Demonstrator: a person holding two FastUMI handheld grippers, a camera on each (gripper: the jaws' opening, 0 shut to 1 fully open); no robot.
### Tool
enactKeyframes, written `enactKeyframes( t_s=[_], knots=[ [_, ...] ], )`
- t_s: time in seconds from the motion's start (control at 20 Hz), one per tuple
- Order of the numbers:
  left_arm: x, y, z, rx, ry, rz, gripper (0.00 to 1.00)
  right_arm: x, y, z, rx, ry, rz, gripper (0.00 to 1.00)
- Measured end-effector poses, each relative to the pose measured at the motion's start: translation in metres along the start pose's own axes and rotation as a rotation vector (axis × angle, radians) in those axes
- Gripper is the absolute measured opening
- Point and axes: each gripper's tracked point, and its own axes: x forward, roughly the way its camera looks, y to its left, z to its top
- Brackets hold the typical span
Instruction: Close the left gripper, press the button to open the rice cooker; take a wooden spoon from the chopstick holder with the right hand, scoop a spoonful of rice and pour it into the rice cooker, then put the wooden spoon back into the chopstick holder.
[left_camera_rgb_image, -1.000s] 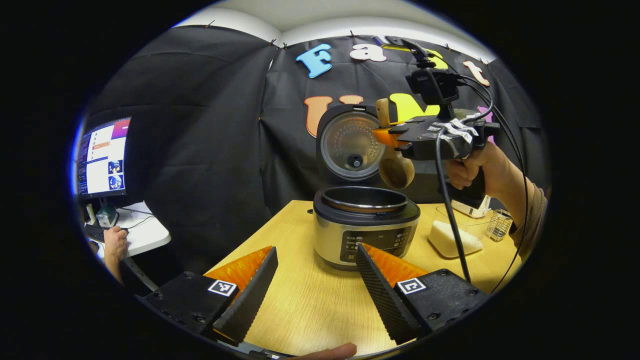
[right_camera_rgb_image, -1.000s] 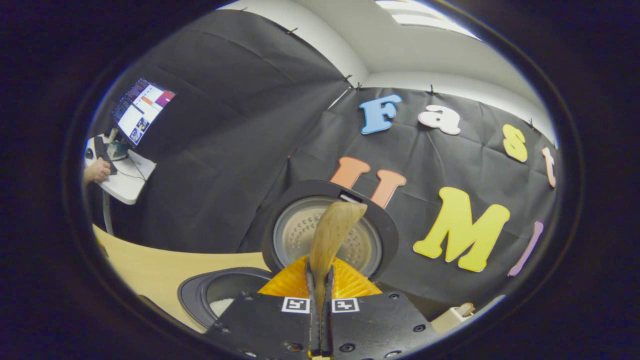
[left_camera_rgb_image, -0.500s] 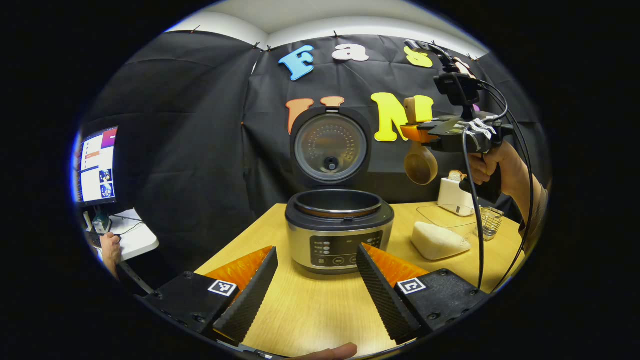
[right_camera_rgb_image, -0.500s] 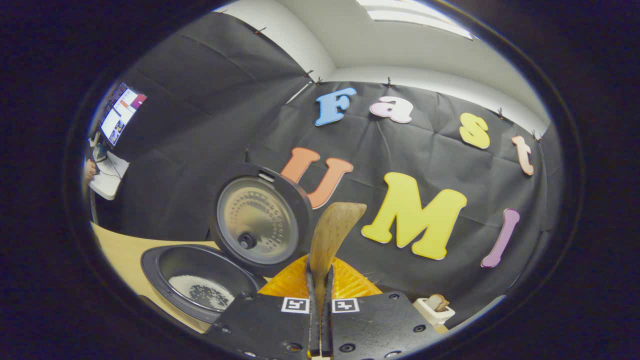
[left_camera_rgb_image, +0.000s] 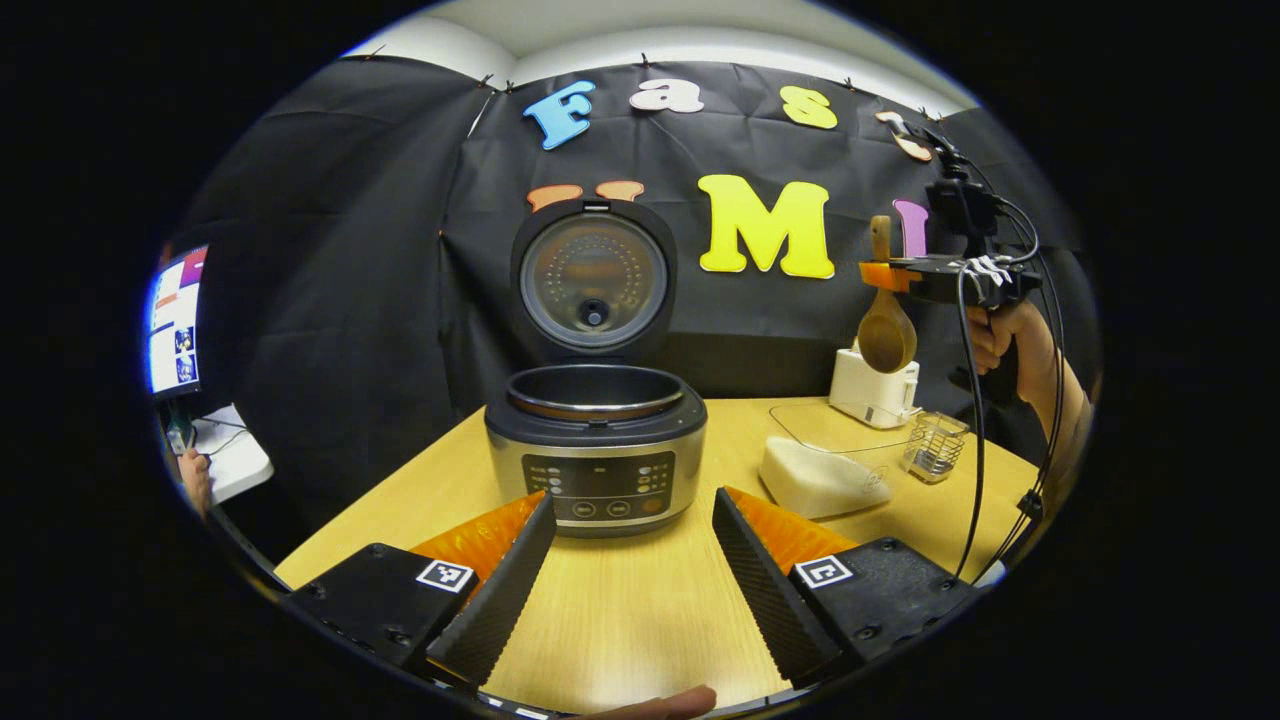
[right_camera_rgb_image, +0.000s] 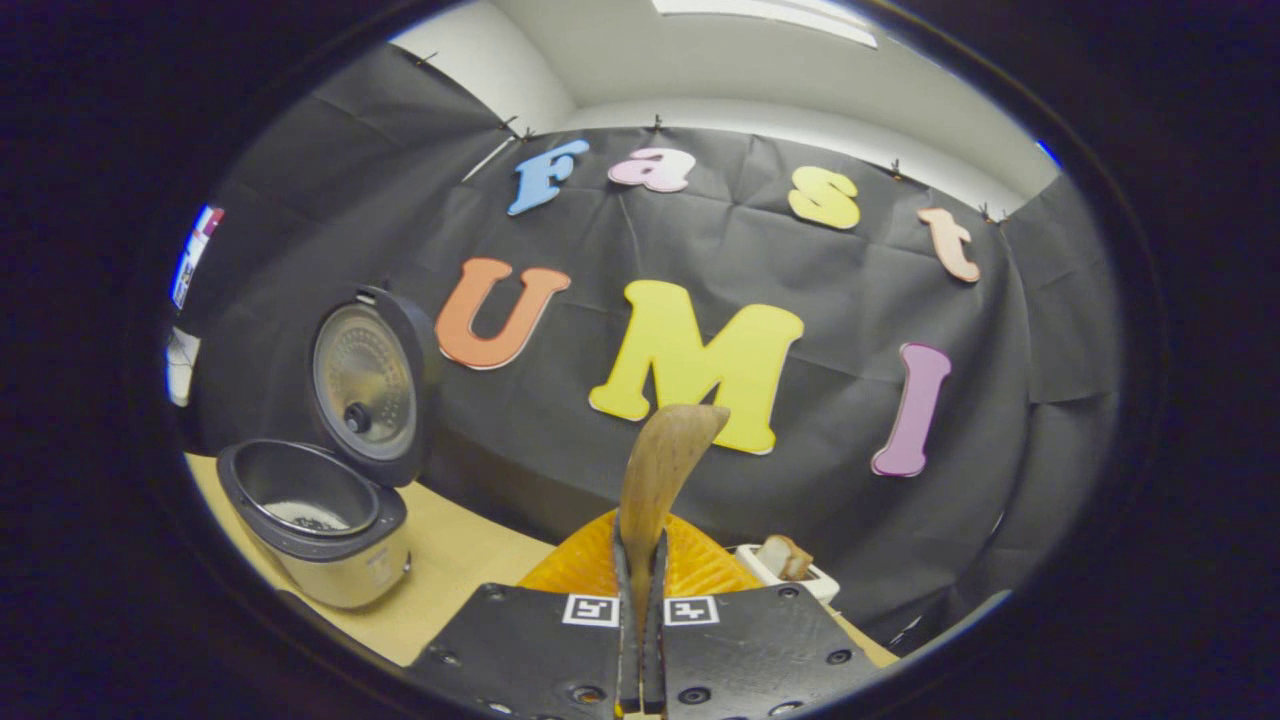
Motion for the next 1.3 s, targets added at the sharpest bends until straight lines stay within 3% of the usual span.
enactKeyframes(
  t_s=[0.4,0.75,1.1,1.3],
  knots=[
    [0.001,-0.036,-0.002,0.013,-0.008,-0.038,1.0,-0.008,-0.1,-0.051,0.019,0.062,-0.122,0.02],
    [0.004,-0.057,-0.006,0.037,0.001,-0.067,1.0,-0.008,-0.148,-0.11,0.055,0.15,-0.155,0.02],
    [0.005,-0.07,0.002,0.03,-0.013,-0.098,1.0,0.008,-0.16,-0.177,0.246,0.314,-0.13,0.04],
    [0.009,-0.075,0.001,0.001,0.009,-0.114,1.0,0.016,-0.163,-0.203,0.417,0.387,-0.123,0.07]
  ],
)
